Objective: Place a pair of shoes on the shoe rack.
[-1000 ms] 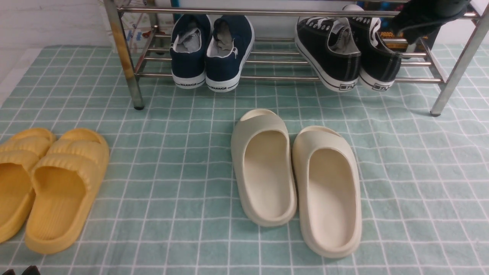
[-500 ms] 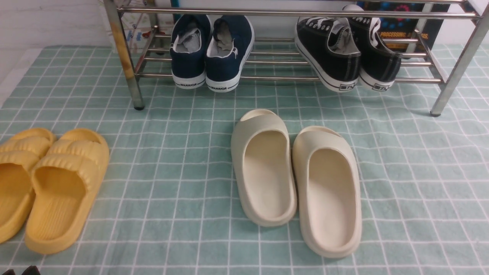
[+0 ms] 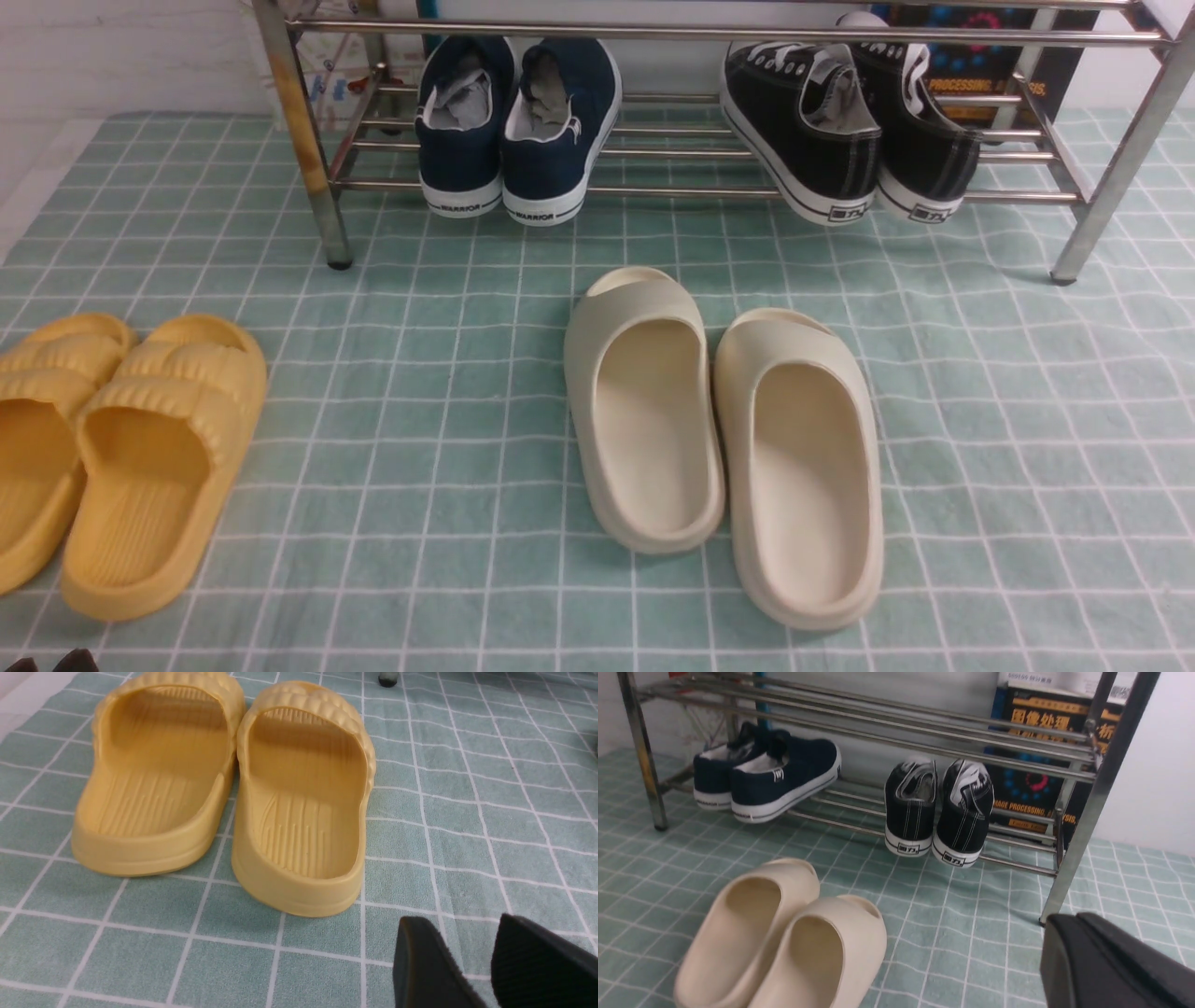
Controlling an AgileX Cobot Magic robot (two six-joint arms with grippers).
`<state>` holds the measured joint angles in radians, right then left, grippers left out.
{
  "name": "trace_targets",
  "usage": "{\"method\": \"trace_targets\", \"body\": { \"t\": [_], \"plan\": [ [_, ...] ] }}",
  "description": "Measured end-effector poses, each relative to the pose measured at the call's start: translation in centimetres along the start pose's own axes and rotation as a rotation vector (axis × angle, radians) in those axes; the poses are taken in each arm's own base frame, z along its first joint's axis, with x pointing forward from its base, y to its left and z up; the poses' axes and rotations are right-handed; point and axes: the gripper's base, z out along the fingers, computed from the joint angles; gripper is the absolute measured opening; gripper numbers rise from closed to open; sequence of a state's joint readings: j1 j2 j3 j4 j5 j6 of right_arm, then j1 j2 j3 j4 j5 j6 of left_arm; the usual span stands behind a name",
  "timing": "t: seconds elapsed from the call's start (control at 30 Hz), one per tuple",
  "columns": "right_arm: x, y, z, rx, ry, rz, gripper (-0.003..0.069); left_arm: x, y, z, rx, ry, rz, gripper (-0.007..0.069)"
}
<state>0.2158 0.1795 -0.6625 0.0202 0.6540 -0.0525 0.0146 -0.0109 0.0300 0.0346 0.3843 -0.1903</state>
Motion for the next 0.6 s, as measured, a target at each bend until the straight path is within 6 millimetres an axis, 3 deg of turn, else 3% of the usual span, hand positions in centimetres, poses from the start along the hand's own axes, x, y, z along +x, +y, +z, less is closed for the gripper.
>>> {"method": "trace_targets", "body": {
  "t": [0.23, 0.37, 0.6],
  "plan": [
    [2.2, 0.1, -1.7, 0.002, -0.024, 0.011, 0.0, 0.0, 0.0, 0.0, 0.0, 0.0, 0.0, 0.0238],
    [3.0, 0.2, -1.7, -0.012, 0.049, 0.034, 0.0002, 0.0, 0.0, 0.0, 0.0, 0.0, 0.0, 0.0238],
    [3.5, 0.4, -1.0, -0.032, 0.014, 0.108, 0.0002, 0.0, 0.0, 0.0, 0.0, 0.0, 0.0, 0.0238]
  ]
}}
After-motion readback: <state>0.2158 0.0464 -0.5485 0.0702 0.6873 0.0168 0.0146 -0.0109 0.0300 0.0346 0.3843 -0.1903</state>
